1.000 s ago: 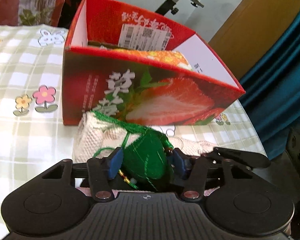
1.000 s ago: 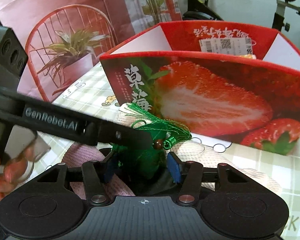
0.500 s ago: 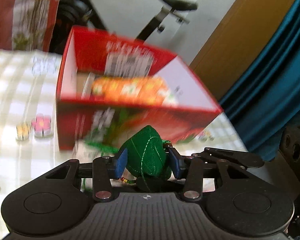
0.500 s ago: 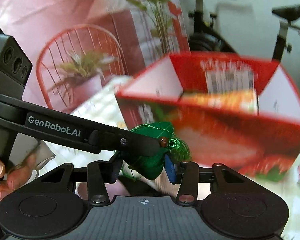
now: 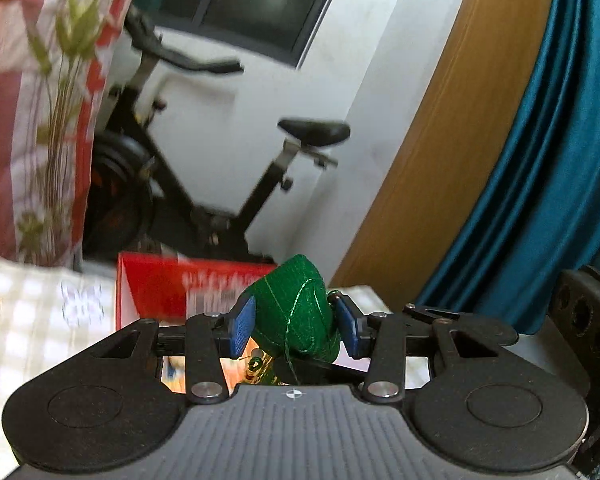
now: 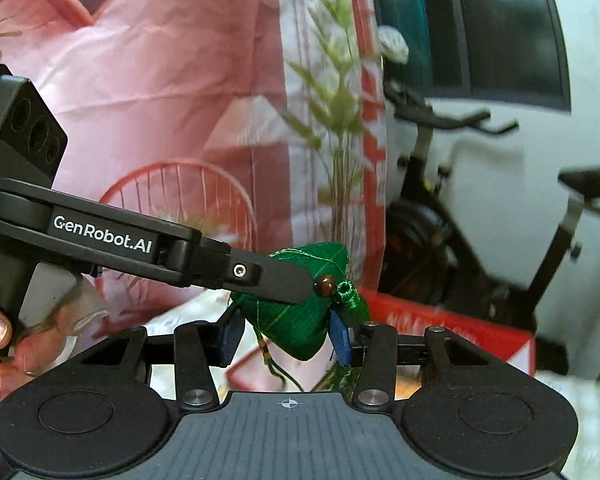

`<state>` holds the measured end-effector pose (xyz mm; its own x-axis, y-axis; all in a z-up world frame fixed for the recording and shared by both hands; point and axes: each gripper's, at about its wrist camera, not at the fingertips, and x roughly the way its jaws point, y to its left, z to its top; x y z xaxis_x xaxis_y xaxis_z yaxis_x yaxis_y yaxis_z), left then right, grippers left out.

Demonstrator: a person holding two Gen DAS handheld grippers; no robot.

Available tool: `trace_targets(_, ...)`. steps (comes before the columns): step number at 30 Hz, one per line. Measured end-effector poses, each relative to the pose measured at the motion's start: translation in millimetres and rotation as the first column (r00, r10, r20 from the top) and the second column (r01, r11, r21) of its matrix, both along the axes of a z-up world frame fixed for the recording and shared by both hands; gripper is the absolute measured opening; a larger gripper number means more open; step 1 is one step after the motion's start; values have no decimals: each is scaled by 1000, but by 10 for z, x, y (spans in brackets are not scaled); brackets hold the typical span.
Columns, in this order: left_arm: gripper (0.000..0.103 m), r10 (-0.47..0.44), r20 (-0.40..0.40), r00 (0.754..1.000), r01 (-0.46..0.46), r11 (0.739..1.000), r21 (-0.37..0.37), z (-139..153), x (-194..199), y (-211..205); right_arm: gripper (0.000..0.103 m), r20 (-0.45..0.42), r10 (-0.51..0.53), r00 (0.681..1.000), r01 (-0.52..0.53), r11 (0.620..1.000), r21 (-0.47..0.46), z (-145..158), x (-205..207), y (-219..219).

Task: Organize soft objects
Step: 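Lift the green tasseled sachet with the right gripper over the red box, then open the right gripper to drop the green sachet into the box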

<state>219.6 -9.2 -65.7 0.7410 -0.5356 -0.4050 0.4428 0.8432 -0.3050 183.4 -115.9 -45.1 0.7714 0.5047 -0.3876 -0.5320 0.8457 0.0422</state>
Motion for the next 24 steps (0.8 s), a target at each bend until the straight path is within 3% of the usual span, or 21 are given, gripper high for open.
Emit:
trace_targets(4,47,19,62,998,-21,999,32,89,110,-96,42,92,-4,996,10,998,-65,91,137,71)
trace_targets(7,47,29,68,997,-32,999,41,73,199,-109,42,105,-7,994,16,996,-85,62,267,111)
trace_targets(11,47,27,21,999,-28,999,35,-105,349,-61,43,73,-9,997,15,996,-86,-131,451,135)
trace_targets(18,47,28,-142,990,-24,999,26,-645,627,74,43,-51,-24,998,18,995,-101,-733,661,185)
trace_targets(24,47,30,-203,979,-22,999,41,-879,768,102,43,-144,-75,987,58,992,-115,-1037,759,202)
